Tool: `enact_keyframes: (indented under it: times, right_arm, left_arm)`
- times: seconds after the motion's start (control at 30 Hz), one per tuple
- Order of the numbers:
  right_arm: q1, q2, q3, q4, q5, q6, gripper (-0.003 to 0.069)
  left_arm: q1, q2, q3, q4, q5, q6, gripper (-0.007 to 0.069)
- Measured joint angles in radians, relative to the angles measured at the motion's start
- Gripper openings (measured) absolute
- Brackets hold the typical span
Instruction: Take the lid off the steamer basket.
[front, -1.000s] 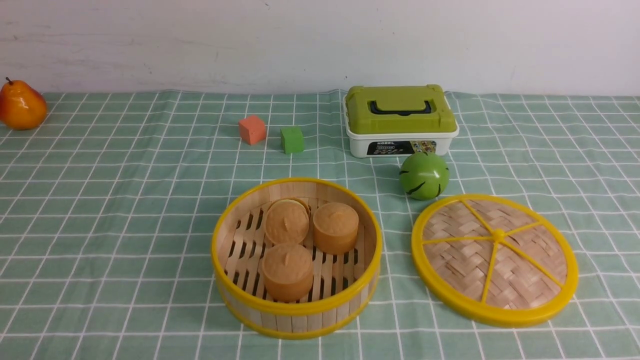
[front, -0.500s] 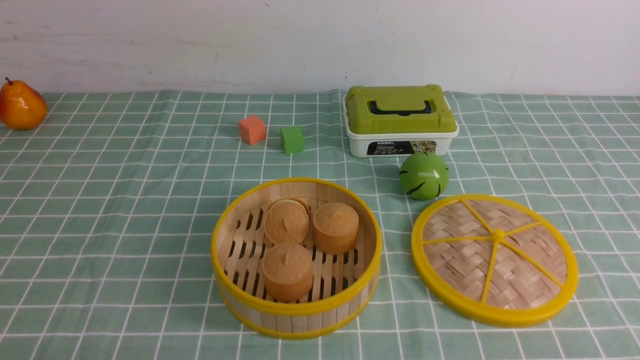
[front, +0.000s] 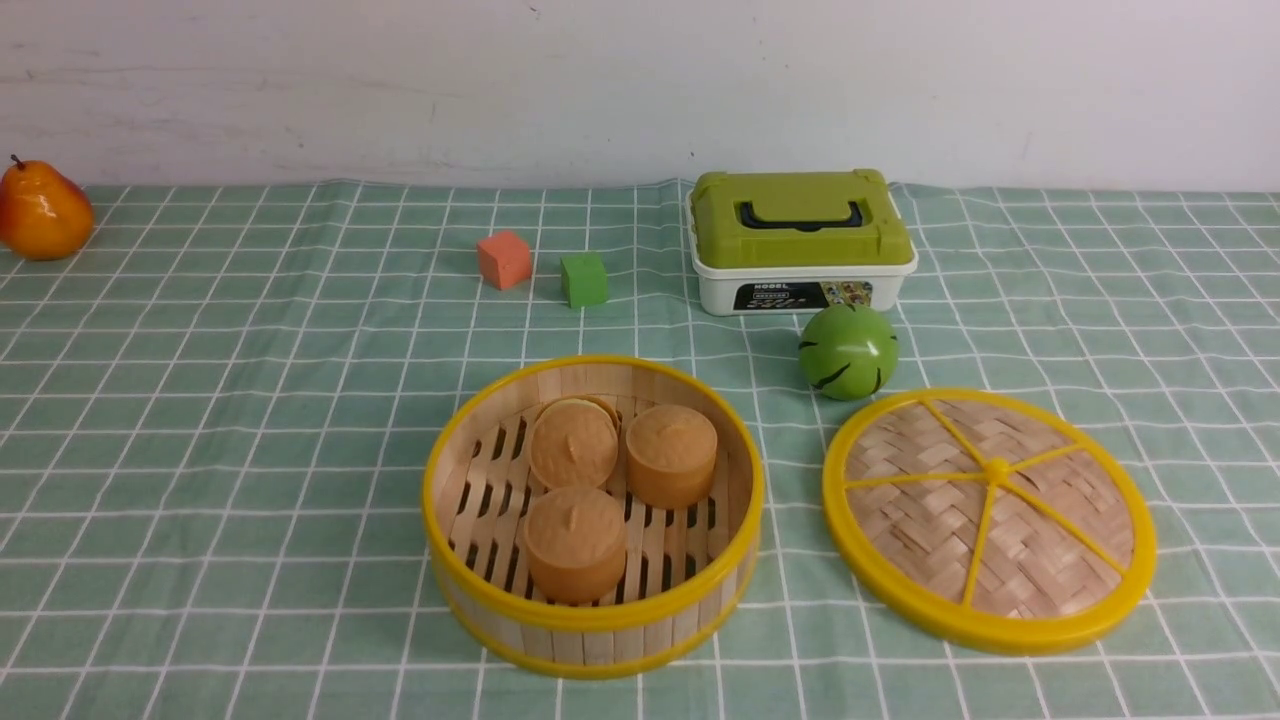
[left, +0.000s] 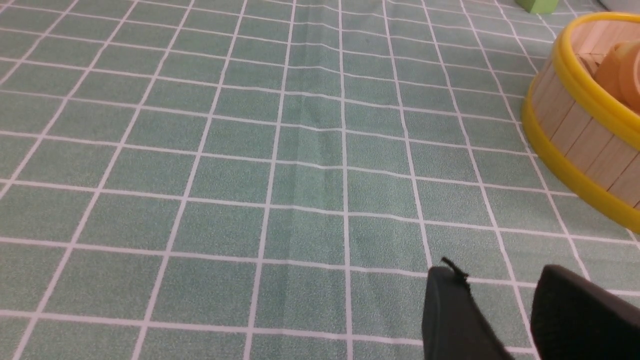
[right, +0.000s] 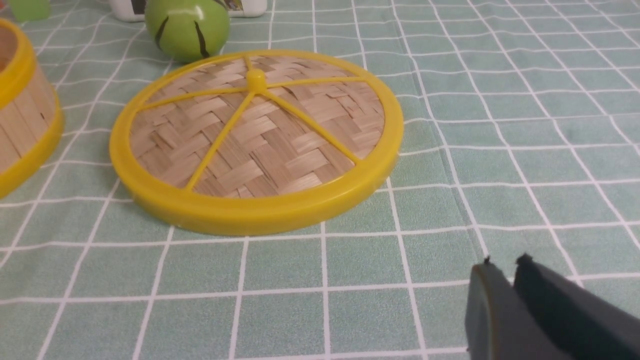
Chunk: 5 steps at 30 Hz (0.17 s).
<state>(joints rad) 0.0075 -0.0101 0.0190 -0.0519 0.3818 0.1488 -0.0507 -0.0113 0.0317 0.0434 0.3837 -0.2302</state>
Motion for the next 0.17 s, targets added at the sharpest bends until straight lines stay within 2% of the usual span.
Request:
enact_keyframes:
  times: [0.17]
  right_arm:
    - [0.0, 0.0, 0.0, 0.0, 0.0, 0.0, 0.0049]
  left_arm:
    - [0.0, 0.0, 0.0, 0.0, 0.0, 0.0, 0.0239]
